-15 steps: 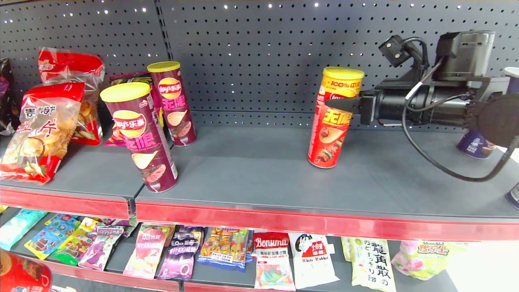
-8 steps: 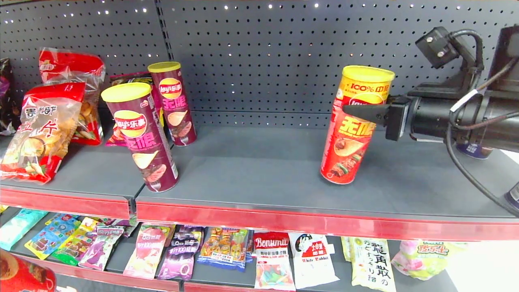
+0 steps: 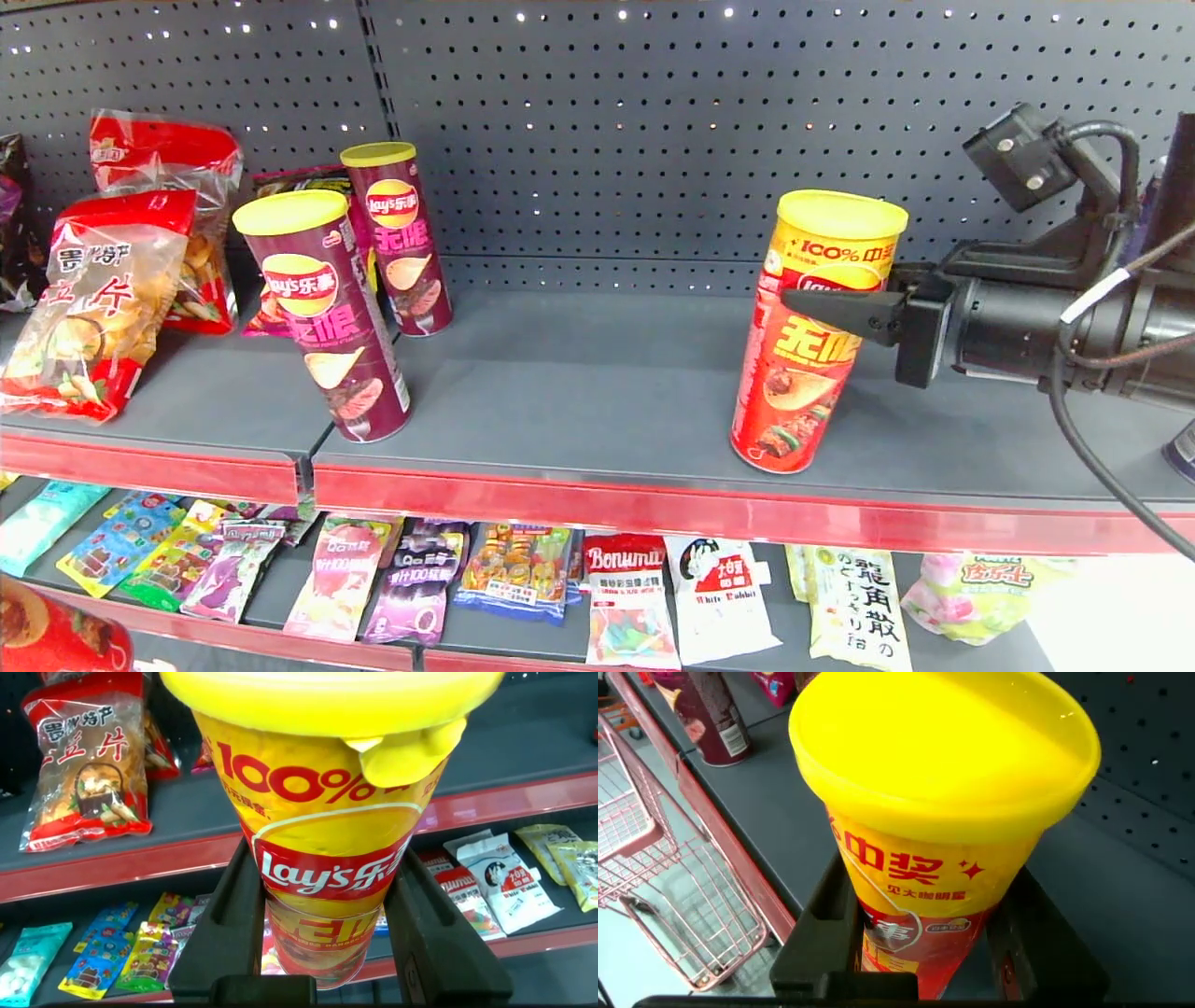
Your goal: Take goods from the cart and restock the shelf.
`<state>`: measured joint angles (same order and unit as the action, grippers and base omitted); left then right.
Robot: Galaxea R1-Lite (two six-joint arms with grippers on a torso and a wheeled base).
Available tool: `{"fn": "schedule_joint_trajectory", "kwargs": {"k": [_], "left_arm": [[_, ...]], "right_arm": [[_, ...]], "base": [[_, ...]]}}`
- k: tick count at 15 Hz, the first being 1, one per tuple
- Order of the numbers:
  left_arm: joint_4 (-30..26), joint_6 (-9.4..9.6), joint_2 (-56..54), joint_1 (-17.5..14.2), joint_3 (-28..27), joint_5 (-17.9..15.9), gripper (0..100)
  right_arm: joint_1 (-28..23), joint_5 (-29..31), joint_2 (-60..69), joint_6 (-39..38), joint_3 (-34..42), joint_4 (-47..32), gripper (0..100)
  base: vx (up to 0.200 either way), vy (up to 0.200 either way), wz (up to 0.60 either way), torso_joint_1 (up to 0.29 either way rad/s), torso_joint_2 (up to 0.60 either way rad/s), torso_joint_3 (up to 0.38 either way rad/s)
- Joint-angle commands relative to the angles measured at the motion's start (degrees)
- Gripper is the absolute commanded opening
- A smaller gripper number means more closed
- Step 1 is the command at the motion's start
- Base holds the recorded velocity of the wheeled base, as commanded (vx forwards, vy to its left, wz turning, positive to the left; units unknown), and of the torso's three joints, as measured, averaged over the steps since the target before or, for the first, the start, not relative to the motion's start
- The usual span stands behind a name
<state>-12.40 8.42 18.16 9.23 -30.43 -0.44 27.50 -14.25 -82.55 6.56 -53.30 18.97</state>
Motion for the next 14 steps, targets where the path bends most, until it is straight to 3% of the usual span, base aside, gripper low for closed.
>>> {"fn": "schedule_joint_trajectory", "kwargs": {"k": [1,14], "left_arm": [[-0.08,0.01,-0.5,0.0,0.11,0.0,0],[-0.08,0.01,-0.67,0.0,0.11,-0.09,0]], "right_arm": [[0.8,0.45,-0.33,0.03,0.12,0.1,0],[3.87,2.21,0.82,0.38,3.55,3.53,0]], "base": [[0.0,0.0,0.0,0.0,0.0,0.0],[0.0,0.0,0.0,0.0,0.0,0.0]]}}
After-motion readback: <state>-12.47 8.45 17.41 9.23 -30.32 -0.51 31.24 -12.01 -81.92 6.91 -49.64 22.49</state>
